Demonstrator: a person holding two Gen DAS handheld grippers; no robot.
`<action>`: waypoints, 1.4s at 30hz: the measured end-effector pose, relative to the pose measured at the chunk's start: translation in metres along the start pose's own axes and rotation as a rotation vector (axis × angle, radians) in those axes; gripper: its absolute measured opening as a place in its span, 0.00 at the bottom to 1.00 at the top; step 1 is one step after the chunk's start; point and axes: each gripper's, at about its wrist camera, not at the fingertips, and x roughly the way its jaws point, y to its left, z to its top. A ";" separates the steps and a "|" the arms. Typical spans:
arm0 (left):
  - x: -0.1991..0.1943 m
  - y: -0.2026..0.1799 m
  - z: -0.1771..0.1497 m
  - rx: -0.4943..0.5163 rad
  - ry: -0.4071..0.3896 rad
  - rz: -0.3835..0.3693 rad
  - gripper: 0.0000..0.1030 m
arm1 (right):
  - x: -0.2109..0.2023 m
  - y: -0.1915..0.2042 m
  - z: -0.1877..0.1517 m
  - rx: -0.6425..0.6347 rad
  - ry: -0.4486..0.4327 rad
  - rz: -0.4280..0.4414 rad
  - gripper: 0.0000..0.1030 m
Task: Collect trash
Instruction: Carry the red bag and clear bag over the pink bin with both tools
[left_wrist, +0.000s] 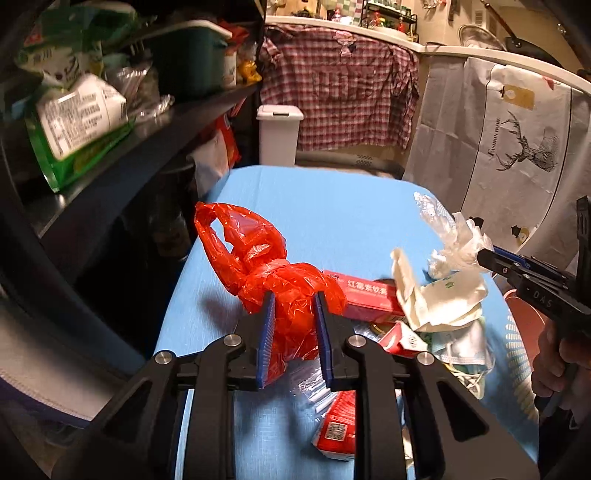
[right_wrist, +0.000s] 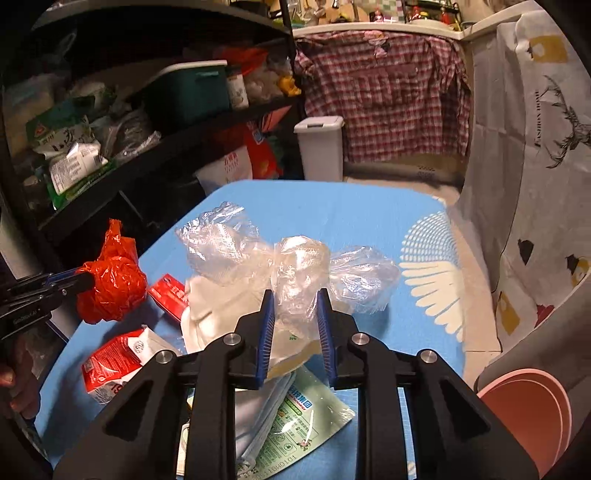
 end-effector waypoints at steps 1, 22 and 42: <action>-0.004 -0.001 0.001 0.000 -0.010 -0.001 0.20 | -0.004 0.000 0.001 0.001 -0.007 0.000 0.23; -0.070 -0.065 0.011 0.031 -0.121 -0.115 0.20 | -0.128 -0.020 0.004 0.032 -0.137 -0.069 0.22; -0.084 -0.166 -0.002 0.151 -0.094 -0.303 0.20 | -0.200 -0.108 -0.048 0.212 -0.139 -0.246 0.23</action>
